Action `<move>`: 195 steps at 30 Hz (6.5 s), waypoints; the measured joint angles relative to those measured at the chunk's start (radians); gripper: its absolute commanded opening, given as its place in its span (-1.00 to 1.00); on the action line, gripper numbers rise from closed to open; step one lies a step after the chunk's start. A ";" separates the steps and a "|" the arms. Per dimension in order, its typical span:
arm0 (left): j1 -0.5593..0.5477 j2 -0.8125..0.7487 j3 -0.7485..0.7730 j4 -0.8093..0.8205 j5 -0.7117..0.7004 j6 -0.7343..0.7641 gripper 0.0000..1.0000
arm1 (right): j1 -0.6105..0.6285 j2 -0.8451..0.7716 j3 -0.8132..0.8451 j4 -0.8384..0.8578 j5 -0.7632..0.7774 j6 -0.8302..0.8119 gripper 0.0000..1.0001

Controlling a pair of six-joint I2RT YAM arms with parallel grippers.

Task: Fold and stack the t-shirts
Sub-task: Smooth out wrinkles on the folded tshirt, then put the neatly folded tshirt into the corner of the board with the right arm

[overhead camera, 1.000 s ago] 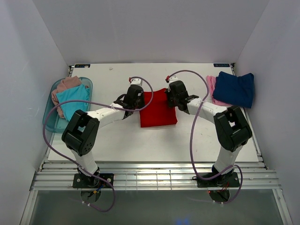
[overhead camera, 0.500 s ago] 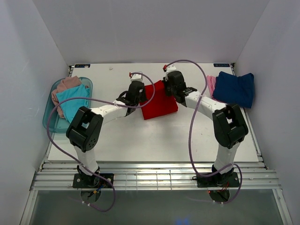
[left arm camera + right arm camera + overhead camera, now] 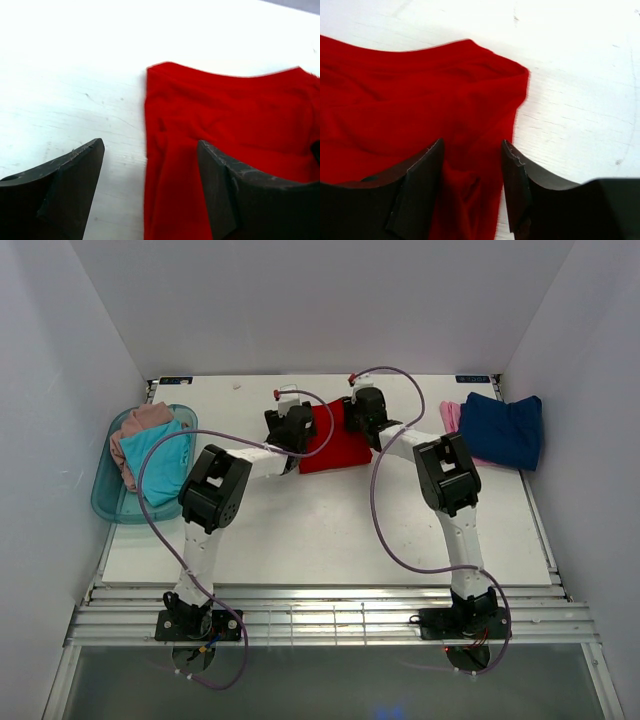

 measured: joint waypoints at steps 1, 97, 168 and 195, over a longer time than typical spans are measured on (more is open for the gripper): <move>0.003 -0.001 0.002 -0.001 -0.016 0.002 0.71 | -0.008 0.008 0.002 0.000 -0.002 0.000 0.13; 0.013 0.049 0.190 -0.388 0.481 -0.146 0.57 | -0.122 0.044 0.053 -0.229 -0.664 0.199 -0.84; 0.049 -0.266 -0.148 -0.605 0.589 -0.198 0.57 | -0.576 -0.207 0.533 -1.030 -0.098 -0.190 -0.85; 0.049 -0.280 -0.190 -0.595 0.593 -0.197 0.57 | -0.627 -0.201 0.414 -1.031 0.200 -0.068 -0.85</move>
